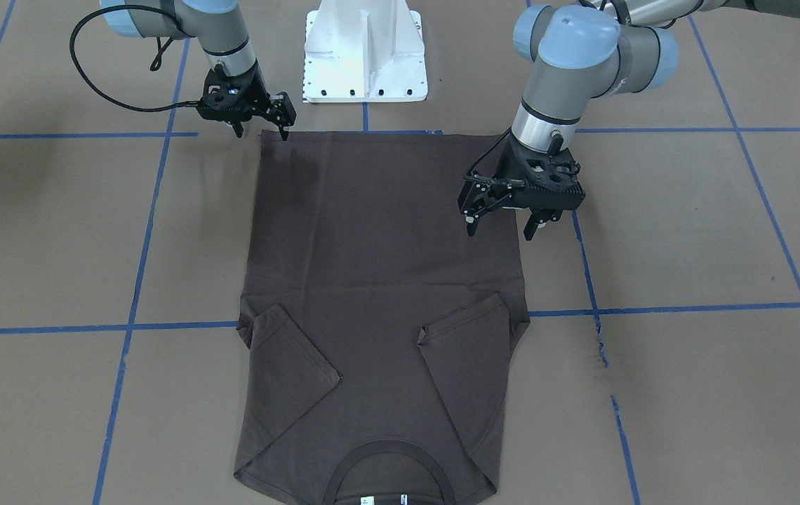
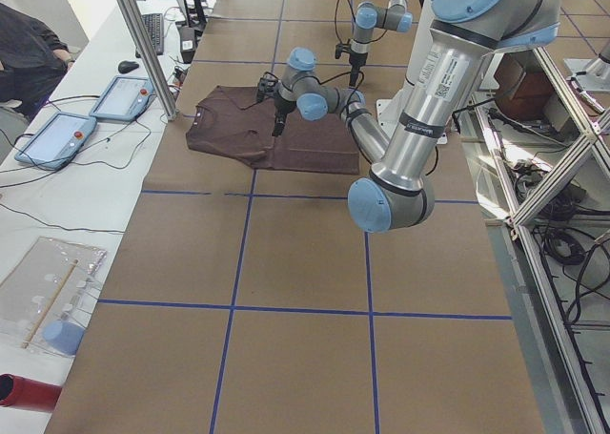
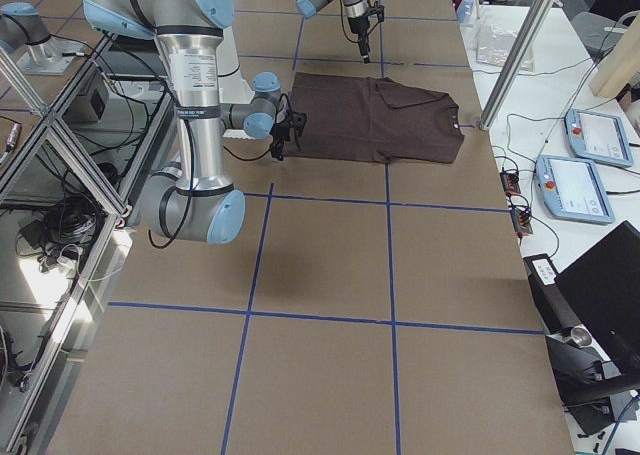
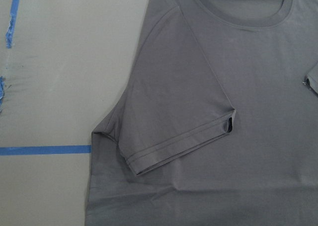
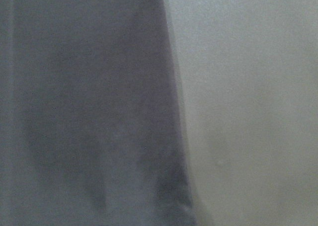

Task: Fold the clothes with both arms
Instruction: 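Move the left gripper down to the other hem corner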

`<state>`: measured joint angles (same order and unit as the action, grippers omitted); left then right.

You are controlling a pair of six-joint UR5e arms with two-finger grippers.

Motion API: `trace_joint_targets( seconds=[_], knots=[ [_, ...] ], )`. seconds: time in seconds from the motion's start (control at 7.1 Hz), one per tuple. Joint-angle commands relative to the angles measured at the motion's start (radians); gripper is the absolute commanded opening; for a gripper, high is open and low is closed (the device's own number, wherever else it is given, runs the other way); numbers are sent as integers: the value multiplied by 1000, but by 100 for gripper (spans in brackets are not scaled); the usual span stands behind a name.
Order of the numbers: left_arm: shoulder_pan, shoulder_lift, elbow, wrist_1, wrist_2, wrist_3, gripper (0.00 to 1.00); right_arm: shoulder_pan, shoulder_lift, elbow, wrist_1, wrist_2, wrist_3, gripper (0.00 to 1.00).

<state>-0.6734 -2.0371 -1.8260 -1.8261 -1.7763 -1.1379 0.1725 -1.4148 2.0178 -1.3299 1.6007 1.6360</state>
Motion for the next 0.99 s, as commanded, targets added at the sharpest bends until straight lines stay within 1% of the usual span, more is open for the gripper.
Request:
trace_joint_targets(
  seconds=[0.0,0.14,0.28,0.42,0.56,0.85],
  knots=[
    [0,0,-1,1,0,1,100,2,0,-5,0,14,-1,88],
    [0,0,-1,-1,0,1,100,2,2,-4,1,33,1,81],
    [-1,0,-1,-1,0,1,100,2,4,-4,2,39,1,77],
    [-2,0,-1,-1,2,3,100,2,4,-4,2,42,1,54],
    [-2,0,-2,-1,0,3,100,1,2,-7,2,42,1,41],
    [0,-2,-4,1,0,1,100,1,2,-8,0,44,-1,39]
  ],
)
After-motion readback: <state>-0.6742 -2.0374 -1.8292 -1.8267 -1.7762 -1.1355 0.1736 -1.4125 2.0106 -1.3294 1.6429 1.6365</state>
